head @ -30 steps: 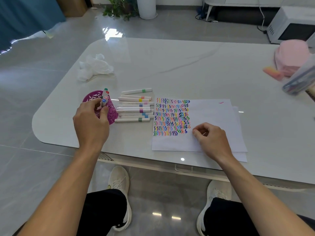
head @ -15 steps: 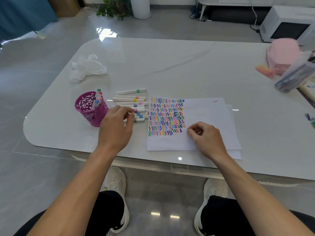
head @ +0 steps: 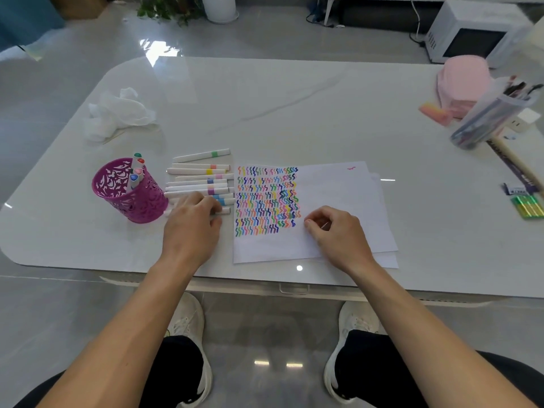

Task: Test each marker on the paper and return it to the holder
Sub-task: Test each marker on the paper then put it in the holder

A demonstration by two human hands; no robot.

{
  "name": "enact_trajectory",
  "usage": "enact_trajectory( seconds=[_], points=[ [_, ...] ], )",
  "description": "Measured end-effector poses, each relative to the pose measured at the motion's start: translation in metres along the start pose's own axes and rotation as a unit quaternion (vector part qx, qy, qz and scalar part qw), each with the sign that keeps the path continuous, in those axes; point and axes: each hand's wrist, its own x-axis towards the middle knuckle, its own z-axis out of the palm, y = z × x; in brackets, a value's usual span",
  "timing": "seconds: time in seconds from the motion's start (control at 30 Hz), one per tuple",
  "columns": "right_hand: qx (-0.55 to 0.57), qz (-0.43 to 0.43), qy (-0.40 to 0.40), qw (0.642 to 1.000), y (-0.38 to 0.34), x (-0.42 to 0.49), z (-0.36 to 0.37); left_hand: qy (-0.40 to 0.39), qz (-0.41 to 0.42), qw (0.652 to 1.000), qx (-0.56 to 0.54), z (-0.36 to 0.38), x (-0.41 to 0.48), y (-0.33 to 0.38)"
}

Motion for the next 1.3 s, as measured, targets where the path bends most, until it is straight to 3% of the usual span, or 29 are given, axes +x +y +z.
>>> enact_trajectory(
  seconds=[0.5, 0.8, 0.97, 1.1, 1.3],
  points=[
    [0.007, -0.002, 0.001, 1.0, -0.001, -0.003, -0.003, -0.006, 0.033, 0.999, 0.021, 0.005, 0.0, 0.004],
    [0.011, -0.002, -0.005, 1.0, -0.004, -0.005, -0.004, 0.097, 0.104, 0.968, -0.207, -0.022, -0.005, 0.038],
    [0.003, -0.01, -0.006, 1.0, -0.005, -0.008, -0.004, 0.06, 0.09, 0.946, -0.307, -0.023, -0.009, 0.046],
    [0.015, -0.033, 0.014, 0.999, -0.009, -0.01, -0.004, 0.005, 0.033, 0.914, -0.403, -0.022, -0.009, 0.055],
    [0.073, -0.091, 0.016, 0.993, -0.02, -0.015, -0.01, -0.076, -0.013, 0.889, -0.452, -0.015, -0.013, 0.066]
  ],
)
